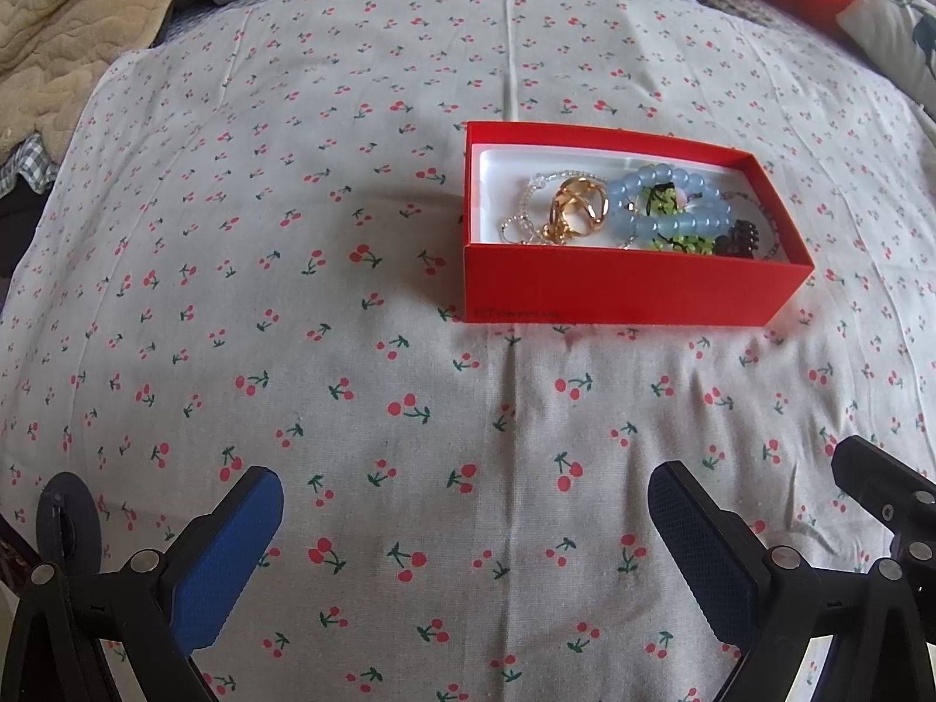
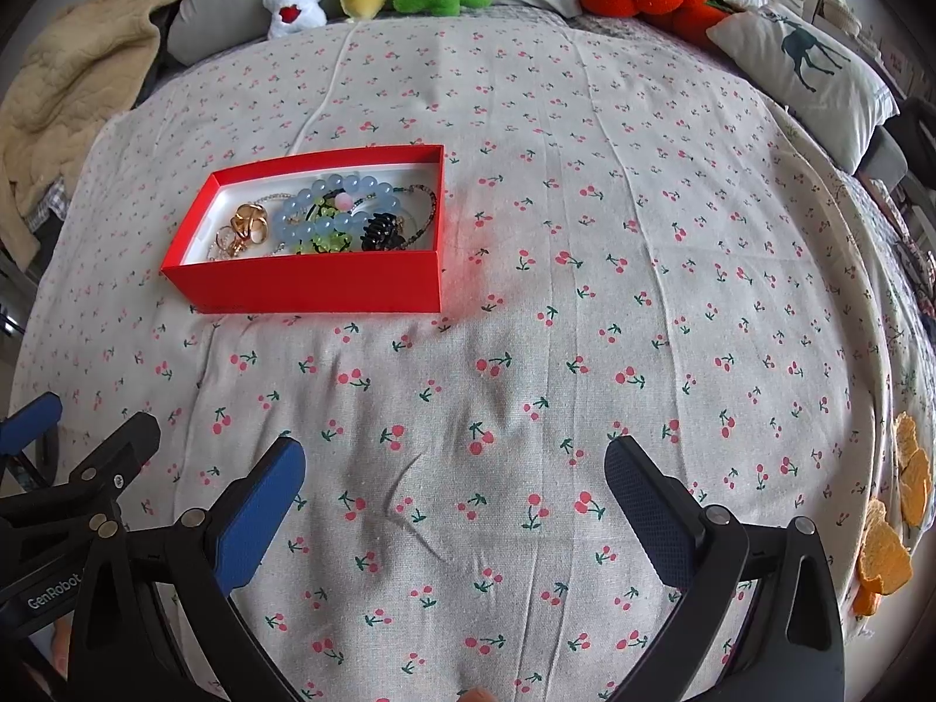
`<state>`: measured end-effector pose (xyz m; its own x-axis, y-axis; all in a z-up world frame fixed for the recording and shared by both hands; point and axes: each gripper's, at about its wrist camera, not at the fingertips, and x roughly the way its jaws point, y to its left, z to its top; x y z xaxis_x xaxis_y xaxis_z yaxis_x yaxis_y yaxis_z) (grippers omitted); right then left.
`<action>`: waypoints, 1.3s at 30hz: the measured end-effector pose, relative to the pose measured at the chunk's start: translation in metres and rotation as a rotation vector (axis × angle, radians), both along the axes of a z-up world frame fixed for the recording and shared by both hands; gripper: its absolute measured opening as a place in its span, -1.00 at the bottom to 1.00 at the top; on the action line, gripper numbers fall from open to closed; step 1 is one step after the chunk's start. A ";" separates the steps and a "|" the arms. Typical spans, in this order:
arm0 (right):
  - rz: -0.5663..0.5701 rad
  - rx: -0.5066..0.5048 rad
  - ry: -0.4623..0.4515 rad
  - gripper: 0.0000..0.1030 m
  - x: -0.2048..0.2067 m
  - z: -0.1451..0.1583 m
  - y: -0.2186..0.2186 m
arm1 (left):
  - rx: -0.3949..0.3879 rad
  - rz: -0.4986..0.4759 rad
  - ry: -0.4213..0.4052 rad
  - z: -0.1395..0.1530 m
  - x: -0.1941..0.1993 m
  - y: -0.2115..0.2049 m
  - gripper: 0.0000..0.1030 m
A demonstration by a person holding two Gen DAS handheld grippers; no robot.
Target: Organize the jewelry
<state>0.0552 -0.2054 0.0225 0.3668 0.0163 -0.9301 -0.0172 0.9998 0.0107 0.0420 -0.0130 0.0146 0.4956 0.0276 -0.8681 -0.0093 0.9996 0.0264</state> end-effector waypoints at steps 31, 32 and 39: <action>-0.003 0.000 -0.001 1.00 0.000 0.000 -0.001 | 0.002 0.000 0.000 0.000 0.000 -0.001 0.99; -0.004 0.000 -0.001 1.00 0.000 -0.001 -0.001 | 0.002 0.001 0.000 0.000 0.000 -0.001 0.99; -0.007 0.000 -0.001 1.00 -0.001 0.000 -0.002 | -0.004 0.002 0.011 -0.002 0.000 0.002 0.99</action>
